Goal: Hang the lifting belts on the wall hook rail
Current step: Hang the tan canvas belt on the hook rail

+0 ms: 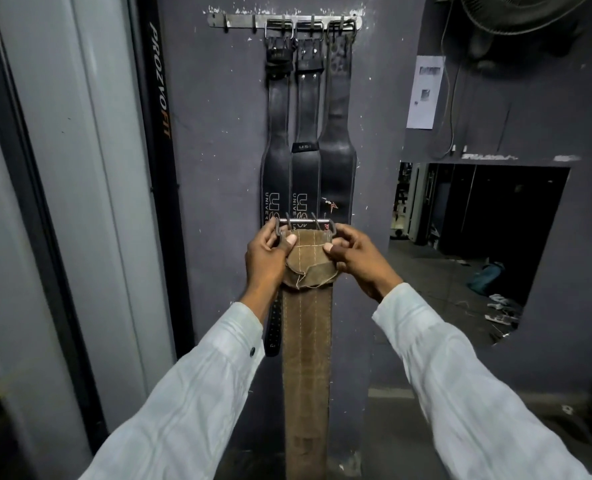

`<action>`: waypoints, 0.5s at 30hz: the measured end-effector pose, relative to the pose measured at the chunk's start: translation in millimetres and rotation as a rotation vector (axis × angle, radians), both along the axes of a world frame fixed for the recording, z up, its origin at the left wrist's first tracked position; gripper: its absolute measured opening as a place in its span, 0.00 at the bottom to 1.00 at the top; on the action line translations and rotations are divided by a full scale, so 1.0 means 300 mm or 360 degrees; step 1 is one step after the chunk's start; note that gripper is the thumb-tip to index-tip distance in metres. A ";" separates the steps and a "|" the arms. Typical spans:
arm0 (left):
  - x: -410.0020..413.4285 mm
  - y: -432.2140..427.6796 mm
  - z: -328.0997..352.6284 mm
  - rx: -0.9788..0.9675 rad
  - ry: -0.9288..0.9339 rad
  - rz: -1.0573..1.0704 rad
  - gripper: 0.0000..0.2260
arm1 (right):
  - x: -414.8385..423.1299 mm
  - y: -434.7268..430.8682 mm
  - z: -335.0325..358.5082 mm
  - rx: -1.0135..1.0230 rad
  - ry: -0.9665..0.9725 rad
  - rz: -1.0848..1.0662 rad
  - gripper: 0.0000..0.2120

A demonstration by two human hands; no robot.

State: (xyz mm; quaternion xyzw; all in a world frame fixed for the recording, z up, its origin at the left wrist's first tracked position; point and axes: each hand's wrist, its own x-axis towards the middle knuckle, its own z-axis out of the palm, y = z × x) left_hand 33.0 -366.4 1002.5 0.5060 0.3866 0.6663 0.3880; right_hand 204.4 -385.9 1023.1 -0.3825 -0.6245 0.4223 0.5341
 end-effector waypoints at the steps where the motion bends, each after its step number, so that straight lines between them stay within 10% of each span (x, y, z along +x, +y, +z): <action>1: 0.003 0.009 -0.003 0.0031 0.0011 0.0031 0.28 | -0.005 0.017 -0.010 0.0033 -0.0003 -0.0035 0.19; 15: -0.211 0.582 0.251 0.0312 0.0116 0.0214 0.25 | -0.252 0.583 0.186 0.0356 0.0148 -0.0343 0.26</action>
